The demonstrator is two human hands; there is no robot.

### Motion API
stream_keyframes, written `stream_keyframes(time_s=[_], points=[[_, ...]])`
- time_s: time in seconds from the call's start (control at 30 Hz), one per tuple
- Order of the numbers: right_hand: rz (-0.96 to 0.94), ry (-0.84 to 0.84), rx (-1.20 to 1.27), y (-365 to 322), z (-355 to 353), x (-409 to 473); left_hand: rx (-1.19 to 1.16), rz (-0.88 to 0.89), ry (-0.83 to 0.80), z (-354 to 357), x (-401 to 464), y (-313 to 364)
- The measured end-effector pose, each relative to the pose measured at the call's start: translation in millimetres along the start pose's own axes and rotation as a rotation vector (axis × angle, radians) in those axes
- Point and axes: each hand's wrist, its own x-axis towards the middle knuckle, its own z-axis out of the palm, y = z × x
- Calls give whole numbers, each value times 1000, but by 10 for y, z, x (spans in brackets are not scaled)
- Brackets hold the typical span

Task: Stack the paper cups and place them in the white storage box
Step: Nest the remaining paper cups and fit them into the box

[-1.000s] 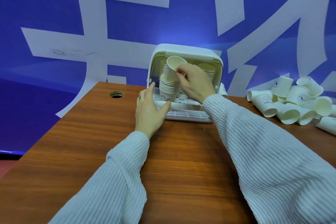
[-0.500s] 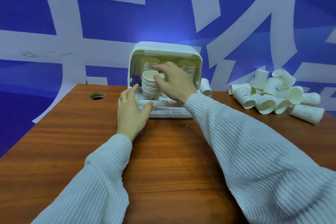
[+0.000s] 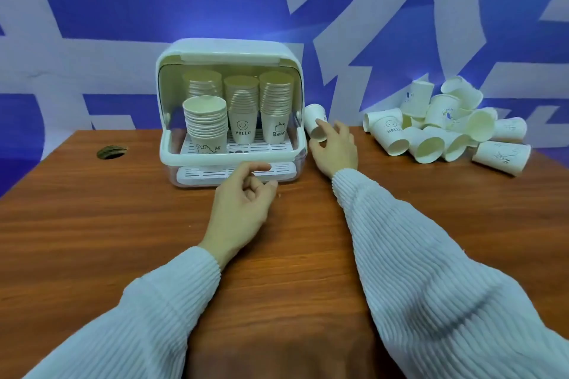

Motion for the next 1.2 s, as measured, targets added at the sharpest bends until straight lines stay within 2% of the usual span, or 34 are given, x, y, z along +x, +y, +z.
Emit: stream_keyframes(time_s=[0.13, 0.23, 0.47, 0.53, 0.67, 0.73, 0.83, 0.93, 1.03, 1.1, 1.13, 1.2], points=[[-49, -122, -141, 62, 133, 172, -27, -80, 23, 7, 77, -102], [4, -158, -89, 87, 215, 285, 19, -74, -23, 54, 78, -117], [58, 18, 197, 58, 14, -61, 60, -79, -71, 62, 57, -64], [102, 67, 347, 50, -69, -254, 85, -72, -91, 62, 39, -39], [202, 331, 785, 27, -313, -683, 185, -4, -184, 215, -27, 43], [167, 405, 897, 11, -497, -891, 132, -44, -236, 471, -32, 145], [73, 389, 963, 36, -738, -1169, -186, -267, -267, 958, 69, 314], [44, 259, 959, 90, -838, -1400, -525, -457, -238, 1353, 181, 447], [2, 145, 833, 205, -836, -1424, -716, -498, -121, 1557, 236, 441], [1, 188, 750, 322, -890, -1288, -733, -469, -58, 1616, 241, 316], [17, 272, 708, 412, -918, -1178, -685, -435, -47, 1617, 228, 273], [74, 444, 608, 638, -1004, -954, -437, -313, -83, 1624, 176, 233]])
